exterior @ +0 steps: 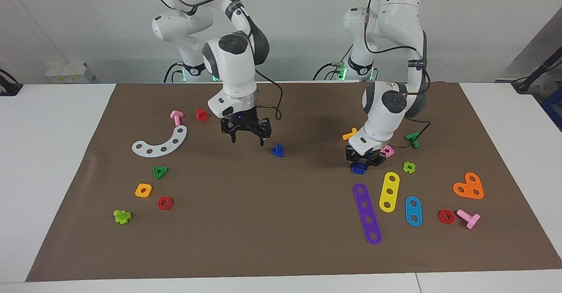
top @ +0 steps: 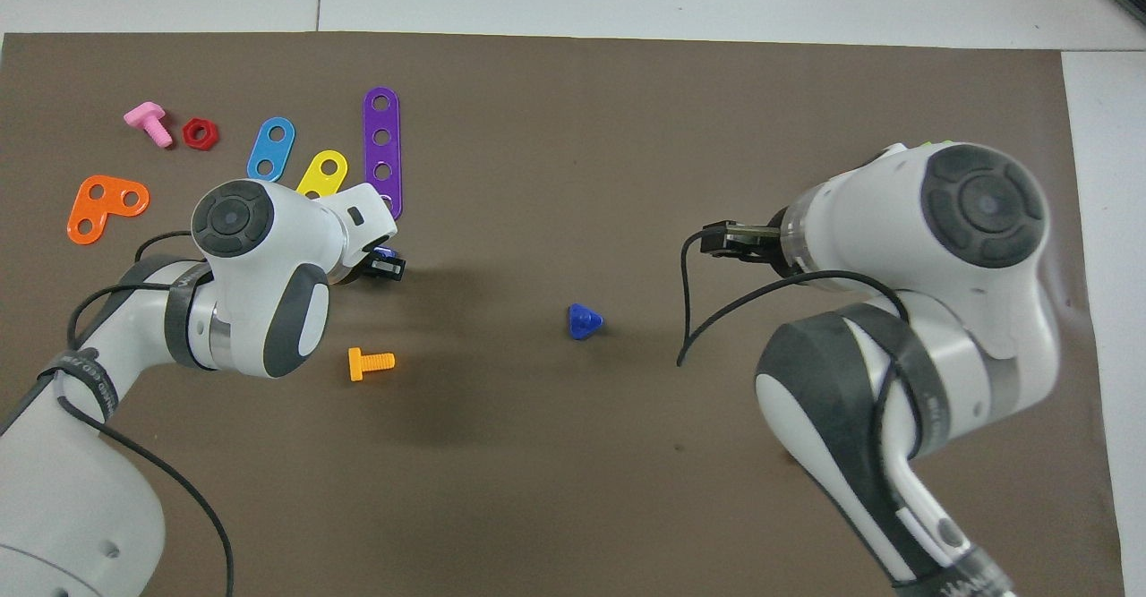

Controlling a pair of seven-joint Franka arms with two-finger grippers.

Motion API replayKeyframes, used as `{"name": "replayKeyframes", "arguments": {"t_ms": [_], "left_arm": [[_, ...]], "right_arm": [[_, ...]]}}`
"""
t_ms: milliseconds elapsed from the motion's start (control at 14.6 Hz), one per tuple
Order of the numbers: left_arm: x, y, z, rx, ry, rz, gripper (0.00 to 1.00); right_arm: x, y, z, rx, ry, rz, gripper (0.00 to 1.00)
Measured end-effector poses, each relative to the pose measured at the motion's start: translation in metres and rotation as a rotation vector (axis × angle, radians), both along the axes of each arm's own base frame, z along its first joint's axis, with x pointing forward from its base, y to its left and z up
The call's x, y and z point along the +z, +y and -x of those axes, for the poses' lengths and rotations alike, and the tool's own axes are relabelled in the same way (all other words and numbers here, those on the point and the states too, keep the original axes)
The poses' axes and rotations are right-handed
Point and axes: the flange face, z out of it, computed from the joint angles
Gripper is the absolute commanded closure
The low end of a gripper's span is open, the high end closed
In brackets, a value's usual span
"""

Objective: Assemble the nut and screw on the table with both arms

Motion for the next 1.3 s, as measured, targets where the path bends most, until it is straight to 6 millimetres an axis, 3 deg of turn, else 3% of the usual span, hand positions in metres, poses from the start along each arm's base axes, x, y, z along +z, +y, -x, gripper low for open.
{"name": "replayKeyframes", "arguments": {"t_ms": [274, 479, 752, 889, 1026, 1299], "left_arm": [[0.039, -0.059, 0.000, 0.108, 0.064, 0.001, 1.00], [0.059, -0.109, 0.009, 0.169, 0.068, 0.009, 1.00], [0.065, -0.186, 0.044, 0.189, 0.078, 0.041, 1.00], [0.068, -0.220, 0.064, 0.185, 0.081, 0.053, 1.00], [0.072, -0.236, 0.073, 0.198, 0.076, 0.069, 1.00], [0.069, -0.249, 0.079, 0.208, 0.064, 0.088, 1.00]], "right_arm": [[0.051, -0.097, 0.004, 0.063, 0.026, -0.033, 0.00], [0.094, -0.138, 0.004, 0.102, 0.021, -0.031, 0.00], [0.127, -0.145, 0.008, 0.136, 0.015, -0.007, 0.00], [0.134, -0.142, 0.009, 0.148, 0.023, 0.004, 0.00], [0.131, -0.139, 0.012, 0.158, 0.056, 0.005, 0.00], [0.127, -0.134, 0.018, 0.231, 0.103, 0.028, 0.00]]}}
